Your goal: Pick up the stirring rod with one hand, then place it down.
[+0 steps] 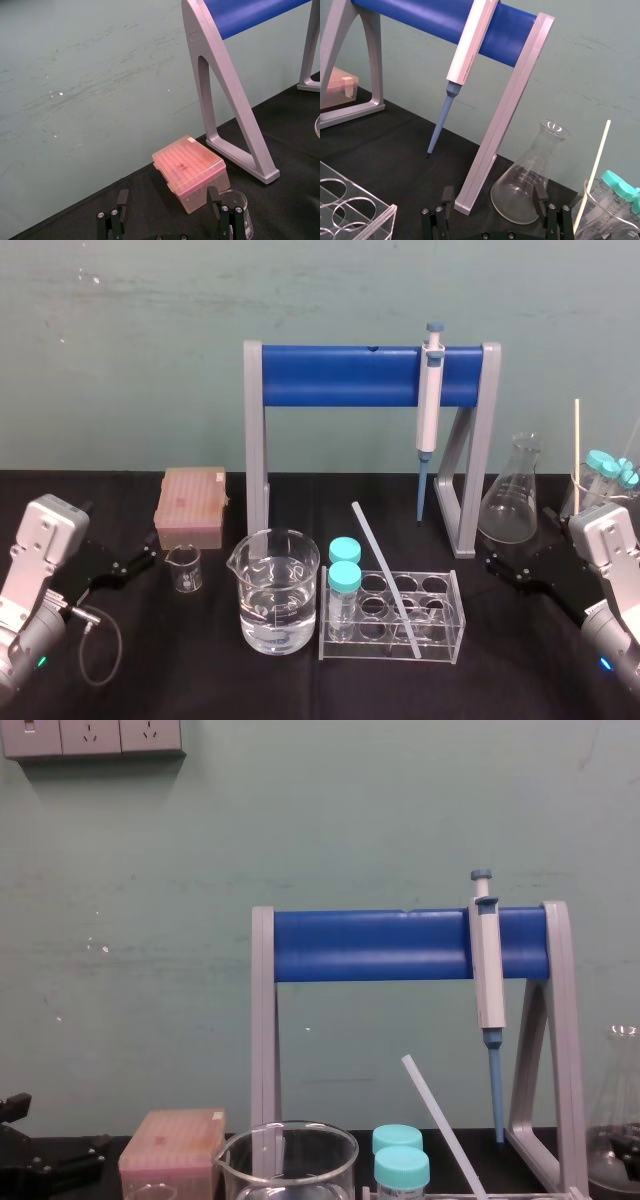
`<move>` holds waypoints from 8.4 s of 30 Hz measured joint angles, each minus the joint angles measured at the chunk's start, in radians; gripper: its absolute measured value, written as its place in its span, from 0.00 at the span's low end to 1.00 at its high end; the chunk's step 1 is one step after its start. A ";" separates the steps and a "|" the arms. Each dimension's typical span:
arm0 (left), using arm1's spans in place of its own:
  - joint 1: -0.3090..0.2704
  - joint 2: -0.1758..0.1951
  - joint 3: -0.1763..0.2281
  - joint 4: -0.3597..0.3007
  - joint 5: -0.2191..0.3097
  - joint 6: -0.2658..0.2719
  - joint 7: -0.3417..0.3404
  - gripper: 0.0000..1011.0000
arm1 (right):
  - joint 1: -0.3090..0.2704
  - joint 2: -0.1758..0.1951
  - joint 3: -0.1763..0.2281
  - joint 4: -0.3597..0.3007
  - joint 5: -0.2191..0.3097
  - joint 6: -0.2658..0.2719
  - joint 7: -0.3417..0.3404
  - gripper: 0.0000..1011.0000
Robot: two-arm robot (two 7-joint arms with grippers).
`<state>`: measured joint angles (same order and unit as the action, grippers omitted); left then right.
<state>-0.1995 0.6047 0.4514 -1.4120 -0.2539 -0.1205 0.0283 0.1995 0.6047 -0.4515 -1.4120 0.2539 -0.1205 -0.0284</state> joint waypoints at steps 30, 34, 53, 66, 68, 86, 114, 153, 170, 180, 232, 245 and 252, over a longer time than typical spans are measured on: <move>0.000 0.000 0.000 0.000 0.000 0.000 0.000 0.99 | 0.000 0.000 0.000 0.000 0.000 0.000 0.000 0.99; 0.000 0.000 0.000 0.000 0.000 0.000 0.000 0.99 | 0.000 0.000 0.000 0.000 0.000 0.000 0.000 0.99; 0.000 0.000 0.000 0.000 0.000 0.000 0.000 0.99 | 0.000 0.000 0.000 0.000 0.000 0.000 0.000 0.99; 0.000 0.000 0.000 0.000 0.000 0.000 0.000 0.99 | -0.005 -0.031 0.067 -0.023 0.140 0.000 0.103 0.99; 0.000 0.000 0.000 0.000 0.000 0.000 0.000 0.99 | 0.003 -0.049 0.096 -0.035 0.225 0.013 0.162 0.99; 0.000 0.000 0.000 0.000 0.000 0.000 0.000 0.99 | 0.135 -0.125 0.022 -0.117 0.466 0.226 0.530 0.99; 0.000 0.000 0.000 0.000 0.000 0.000 0.000 0.99 | 0.194 -0.156 -0.078 -0.024 0.326 0.359 0.438 0.99; 0.000 0.000 0.000 0.000 0.000 0.000 0.000 0.99 | 0.195 -0.168 -0.066 -0.008 0.298 0.356 0.434 0.40; 0.000 0.000 0.000 0.000 0.000 0.000 0.000 0.99 | 0.195 -0.168 -0.066 -0.008 0.299 0.356 0.434 0.07; 0.000 0.000 0.000 0.000 0.000 0.000 0.000 0.99 | 0.173 -0.175 -0.045 -0.015 0.287 0.290 0.434 0.07; 0.000 0.000 0.000 0.000 0.000 0.000 0.000 0.99 | 0.041 -0.126 0.204 -0.291 0.405 -0.053 0.558 0.07; 0.000 0.000 0.000 0.000 0.000 0.000 0.000 0.99 | 0.030 -0.120 0.209 -0.296 0.409 -0.054 0.557 0.07; 0.000 0.000 0.000 0.000 0.000 0.000 0.000 0.99 | 0.030 -0.120 0.208 -0.294 0.410 -0.054 0.558 0.07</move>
<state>-0.1995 0.6047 0.4514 -1.4120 -0.2539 -0.1205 0.0283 0.2293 0.4852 -0.2434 -1.7063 0.6640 -0.1748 0.5294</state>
